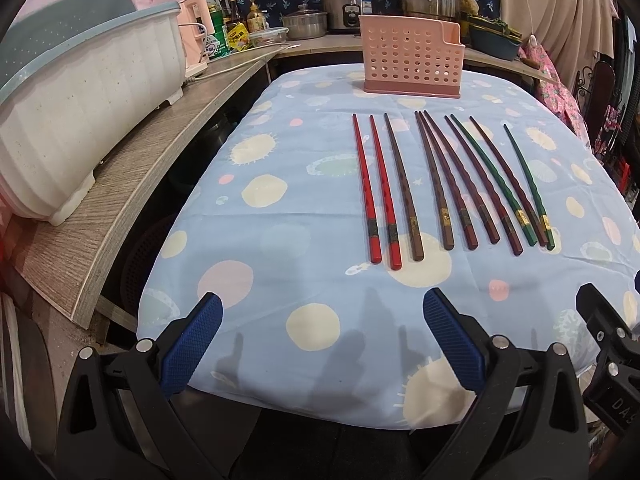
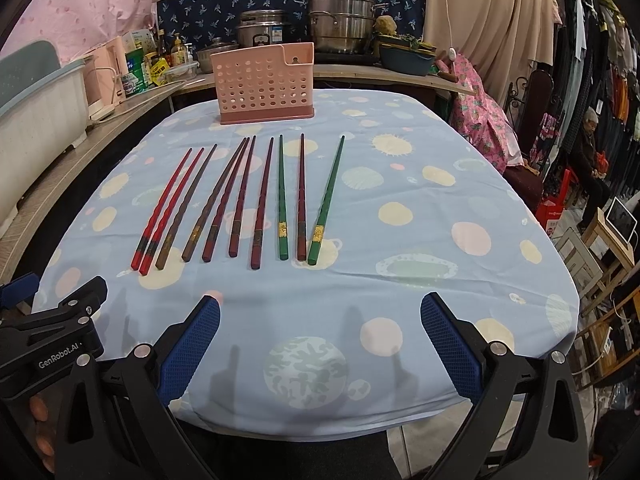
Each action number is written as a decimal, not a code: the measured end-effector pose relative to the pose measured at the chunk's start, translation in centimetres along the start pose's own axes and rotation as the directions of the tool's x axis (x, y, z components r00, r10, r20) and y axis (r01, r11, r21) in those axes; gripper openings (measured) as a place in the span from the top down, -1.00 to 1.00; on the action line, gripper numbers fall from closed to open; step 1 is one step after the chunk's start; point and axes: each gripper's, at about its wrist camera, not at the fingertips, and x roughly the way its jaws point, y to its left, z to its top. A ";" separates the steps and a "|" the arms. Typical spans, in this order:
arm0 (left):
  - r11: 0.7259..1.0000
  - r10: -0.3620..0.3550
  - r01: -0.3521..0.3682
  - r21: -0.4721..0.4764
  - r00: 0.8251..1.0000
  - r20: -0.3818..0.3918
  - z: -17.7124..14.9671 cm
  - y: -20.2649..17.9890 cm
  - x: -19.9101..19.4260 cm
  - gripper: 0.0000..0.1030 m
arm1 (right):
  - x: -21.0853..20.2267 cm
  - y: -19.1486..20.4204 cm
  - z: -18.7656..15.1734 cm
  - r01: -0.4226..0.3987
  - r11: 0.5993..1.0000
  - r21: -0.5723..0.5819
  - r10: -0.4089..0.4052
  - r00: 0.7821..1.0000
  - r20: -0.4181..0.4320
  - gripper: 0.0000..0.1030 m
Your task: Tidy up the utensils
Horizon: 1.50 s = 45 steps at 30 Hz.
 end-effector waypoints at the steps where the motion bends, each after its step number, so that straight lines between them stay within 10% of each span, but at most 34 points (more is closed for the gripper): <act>1: 1.000 0.001 -0.001 -0.001 1.000 0.000 0.0 0.0 0.0 -0.86 | 0.0 0.0 0.0 0.000 1.000 0.001 0.000 1.000 0.001 -0.87; 45: 0.996 -0.062 0.060 -0.064 0.998 -0.028 0.5 1.2 2.4 -0.86 | 1.4 -0.8 0.1 0.020 1.000 0.013 -0.020 1.000 -0.004 -0.87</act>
